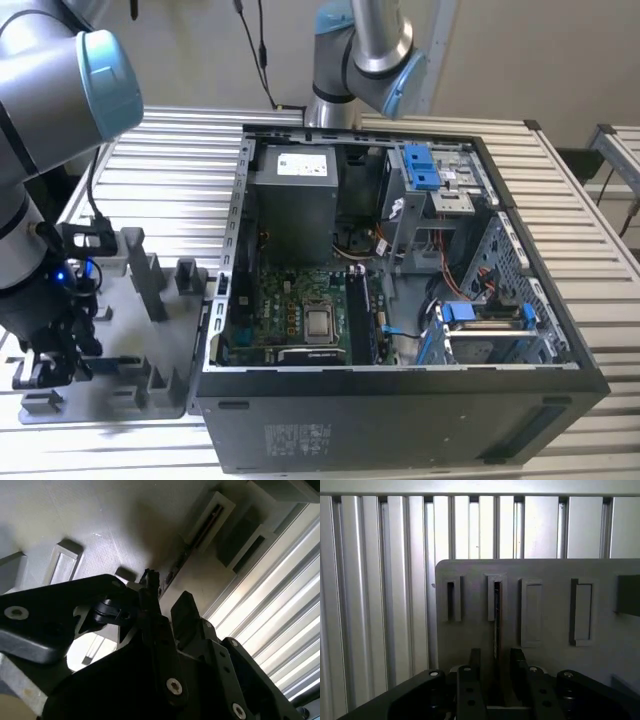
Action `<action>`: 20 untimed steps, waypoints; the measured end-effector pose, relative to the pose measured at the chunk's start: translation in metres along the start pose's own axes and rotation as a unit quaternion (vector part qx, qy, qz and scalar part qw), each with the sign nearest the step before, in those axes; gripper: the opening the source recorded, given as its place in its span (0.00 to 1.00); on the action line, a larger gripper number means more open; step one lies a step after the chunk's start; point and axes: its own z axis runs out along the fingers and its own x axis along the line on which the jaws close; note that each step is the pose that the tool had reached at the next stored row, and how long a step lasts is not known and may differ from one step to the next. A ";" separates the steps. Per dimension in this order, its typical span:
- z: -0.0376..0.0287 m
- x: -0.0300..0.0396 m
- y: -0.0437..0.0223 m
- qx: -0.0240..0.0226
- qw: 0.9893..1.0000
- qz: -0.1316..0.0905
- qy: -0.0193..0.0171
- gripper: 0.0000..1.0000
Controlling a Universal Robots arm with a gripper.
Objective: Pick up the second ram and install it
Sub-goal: 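Pick up the second ram and move it above second insertion slot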
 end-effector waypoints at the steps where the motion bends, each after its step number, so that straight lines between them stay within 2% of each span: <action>1: 0.0000 0.0000 0.0000 0.000 1.000 0.000 0.000 0.33; 2: 0.0001 0.0000 0.0000 0.000 1.000 0.000 0.000 0.27; 4: 0.0001 0.0000 0.0000 0.000 1.000 0.000 0.000 0.27; 5: 0.0001 0.0000 0.0000 0.000 1.000 0.000 0.000 0.21; 7: 0.0002 0.0000 0.0000 0.000 1.000 0.000 0.000 0.21; 9: 0.0002 0.0000 0.0000 0.000 1.000 0.000 0.000 0.14; 20: 0.0005 0.0000 0.0000 0.000 1.000 0.000 0.000 0.14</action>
